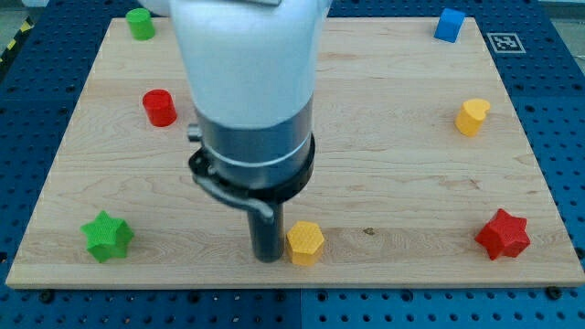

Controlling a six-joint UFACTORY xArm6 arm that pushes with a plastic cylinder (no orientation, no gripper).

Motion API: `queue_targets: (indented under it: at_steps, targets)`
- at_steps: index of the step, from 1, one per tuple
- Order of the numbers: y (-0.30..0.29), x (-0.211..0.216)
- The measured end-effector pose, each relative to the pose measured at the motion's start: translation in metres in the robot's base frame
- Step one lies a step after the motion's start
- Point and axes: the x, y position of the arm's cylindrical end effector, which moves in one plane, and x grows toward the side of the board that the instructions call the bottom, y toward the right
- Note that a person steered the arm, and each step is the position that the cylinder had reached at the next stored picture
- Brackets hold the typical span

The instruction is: Slide the yellow hexagon to the top of the red star

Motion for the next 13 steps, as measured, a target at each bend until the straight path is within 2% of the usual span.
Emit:
queue_targets:
  at_steps: [1, 3, 6, 8, 10, 13]
  targets:
    - [0.007, 0.016]
    - [0.067, -0.005]
    - [0.037, -0.028]
    - [0.082, -0.033]
    - [0.085, -0.076]
    - [0.123, -0.077]
